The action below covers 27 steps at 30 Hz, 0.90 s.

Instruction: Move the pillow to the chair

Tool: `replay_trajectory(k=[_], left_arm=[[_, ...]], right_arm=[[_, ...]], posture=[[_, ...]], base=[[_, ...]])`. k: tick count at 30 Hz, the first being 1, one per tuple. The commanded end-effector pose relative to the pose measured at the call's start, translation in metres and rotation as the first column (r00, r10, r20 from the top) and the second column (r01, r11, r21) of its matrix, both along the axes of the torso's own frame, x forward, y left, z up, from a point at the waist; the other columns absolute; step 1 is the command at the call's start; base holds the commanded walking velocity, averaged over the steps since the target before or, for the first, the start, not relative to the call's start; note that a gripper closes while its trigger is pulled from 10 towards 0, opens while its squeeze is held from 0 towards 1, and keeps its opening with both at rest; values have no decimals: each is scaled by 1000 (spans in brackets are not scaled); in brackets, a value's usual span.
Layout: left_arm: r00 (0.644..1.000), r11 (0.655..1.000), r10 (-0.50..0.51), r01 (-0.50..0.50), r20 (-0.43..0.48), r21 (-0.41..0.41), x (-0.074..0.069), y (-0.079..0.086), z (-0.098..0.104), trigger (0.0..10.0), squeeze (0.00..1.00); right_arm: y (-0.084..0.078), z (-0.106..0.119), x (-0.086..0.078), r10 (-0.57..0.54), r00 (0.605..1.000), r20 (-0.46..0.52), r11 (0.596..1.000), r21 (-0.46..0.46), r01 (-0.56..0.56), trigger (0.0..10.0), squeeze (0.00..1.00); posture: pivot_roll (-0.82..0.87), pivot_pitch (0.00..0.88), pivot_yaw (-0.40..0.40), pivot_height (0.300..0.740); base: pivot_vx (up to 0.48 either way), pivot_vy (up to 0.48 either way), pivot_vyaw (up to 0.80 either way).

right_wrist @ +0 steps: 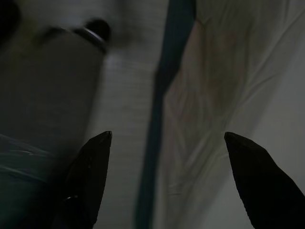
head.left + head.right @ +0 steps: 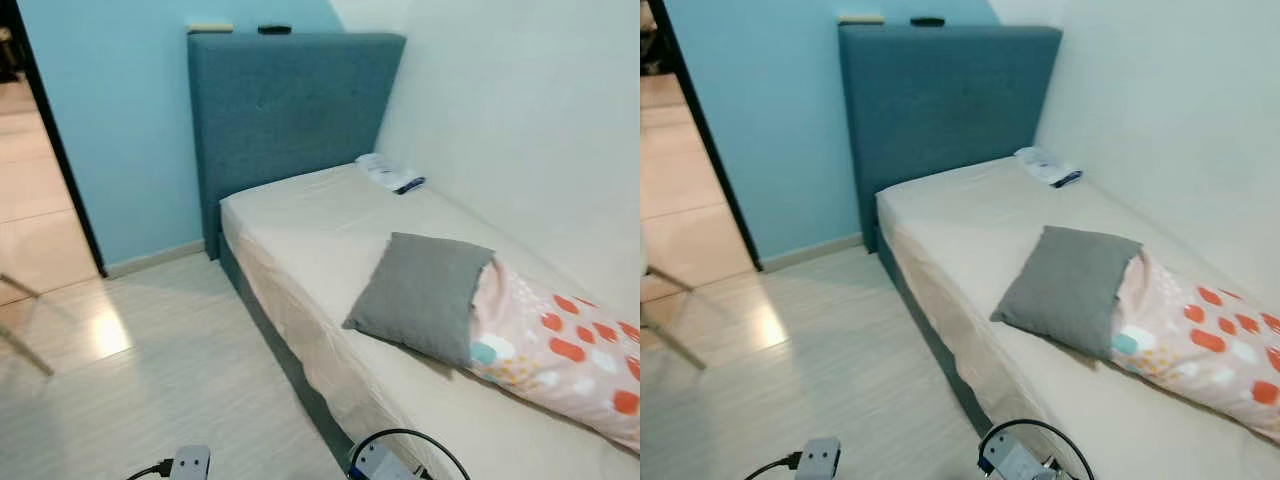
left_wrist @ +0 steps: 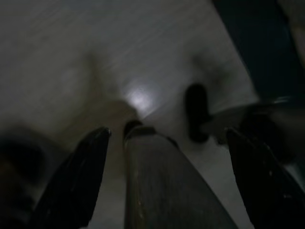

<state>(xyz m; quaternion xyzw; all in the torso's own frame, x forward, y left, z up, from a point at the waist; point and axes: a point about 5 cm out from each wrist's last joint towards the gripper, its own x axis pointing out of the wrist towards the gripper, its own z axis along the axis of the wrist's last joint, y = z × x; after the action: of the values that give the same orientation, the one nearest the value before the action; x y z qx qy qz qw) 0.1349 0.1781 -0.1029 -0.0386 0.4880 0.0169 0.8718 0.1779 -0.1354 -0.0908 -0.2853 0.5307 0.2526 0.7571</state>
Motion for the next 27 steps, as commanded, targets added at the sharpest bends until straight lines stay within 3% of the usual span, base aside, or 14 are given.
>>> replay_trajectory(k=[1, 4, 10, 16, 17, 23, 27], left_arm=[[1000, 1000, -13, 13, -5, -11, -2, -5, -1, 10000, 0], [996, 995, -91, 90, 12, 35, 4, -3, 1, 10000, 0], [989, 987, -147, 145, 16, 75, 10, 6, 4, 10000, 0], [976, 971, -217, 215, 0, 106, 13, 17, 7, 10000, 0], [965, 960, -263, 263, -17, 96, 11, 19, 7, 10000, 0], [941, 938, -337, 339, -40, 68, 9, 14, 5, 10000, 0], [934, 933, -356, 357, -25, 42, 18, -4, 6, 10000, 0]], right_arm=[[-6, 0, 1, -16, 1000, 8, 1000, -11, 16, 10000, 0], [-1, 0, 0, -122, 992, 33, 991, 66, 120, 10000, 0], [7, -1, -3, -130, 991, 16, 986, 109, 128, 10000, 0], [15, -3, -8, -157, 988, -13, 977, 143, 157, 10000, 0], [15, -5, -11, -210, 977, -29, 965, 156, 212, 10000, 0], [12, -7, -16, -299, 953, -50, 937, 176, 303, 10000, 0], [6, -8, -19, -295, 954, -47, 942, 153, 298, 10000, 0]], posture=[[118, 14, -122, 740], [100, 20, -103, 740], [80, 33, -66, 740], [81, 41, 55, 740], [66, 33, 106, 740], [44, 32, 112, 740], [23, 31, 96, 740]], base=[[0, 0, -712], [0, 0, -708], [0, 0, -708], [0, 0, -708], [0, 0, -706], [0, 0, -709], [0, 0, -709]])
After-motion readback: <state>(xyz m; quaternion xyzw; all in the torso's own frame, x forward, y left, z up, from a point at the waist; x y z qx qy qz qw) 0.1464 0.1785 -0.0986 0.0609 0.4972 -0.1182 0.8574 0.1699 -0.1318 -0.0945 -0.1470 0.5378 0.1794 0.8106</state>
